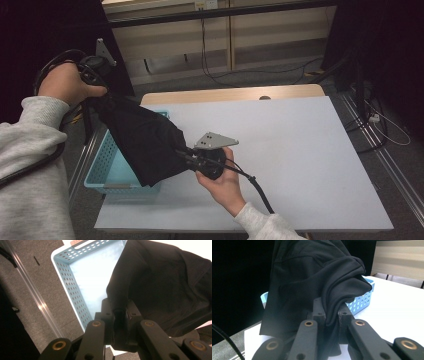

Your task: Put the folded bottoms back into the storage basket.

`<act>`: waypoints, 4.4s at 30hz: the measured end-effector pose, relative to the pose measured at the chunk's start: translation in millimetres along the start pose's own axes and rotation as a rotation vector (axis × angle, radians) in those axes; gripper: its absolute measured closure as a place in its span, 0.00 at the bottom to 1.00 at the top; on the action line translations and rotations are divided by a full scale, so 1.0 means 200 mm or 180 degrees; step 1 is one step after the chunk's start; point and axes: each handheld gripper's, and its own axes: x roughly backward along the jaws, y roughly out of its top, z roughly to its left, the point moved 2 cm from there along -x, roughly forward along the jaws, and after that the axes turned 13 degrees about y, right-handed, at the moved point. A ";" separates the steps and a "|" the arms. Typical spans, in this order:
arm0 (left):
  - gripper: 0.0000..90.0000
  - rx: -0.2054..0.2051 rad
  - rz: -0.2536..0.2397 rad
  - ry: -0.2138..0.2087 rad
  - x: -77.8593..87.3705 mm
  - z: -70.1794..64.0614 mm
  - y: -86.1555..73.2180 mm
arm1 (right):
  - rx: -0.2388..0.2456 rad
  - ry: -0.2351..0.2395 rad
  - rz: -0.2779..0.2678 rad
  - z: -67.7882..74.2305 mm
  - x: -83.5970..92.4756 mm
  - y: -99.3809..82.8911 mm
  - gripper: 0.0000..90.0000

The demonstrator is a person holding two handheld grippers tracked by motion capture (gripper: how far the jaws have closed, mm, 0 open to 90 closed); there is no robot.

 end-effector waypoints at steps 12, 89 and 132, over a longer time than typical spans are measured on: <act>0.90 0.0035 -0.0015 0.0041 0.01 0.03 -0.01 | 0.0014 0.0013 -0.0013 0.02 -0.04 0.01 0.91; 0.90 0.0217 -0.0270 0.0137 -0.19 0.21 -0.01 | 0.0129 0.0177 0.0120 0.20 -0.41 -0.05 0.90; 0.39 0.0291 -0.0846 0.0146 -0.47 0.25 0.01 | 0.0338 -0.0007 0.0334 0.15 -0.38 -0.05 0.48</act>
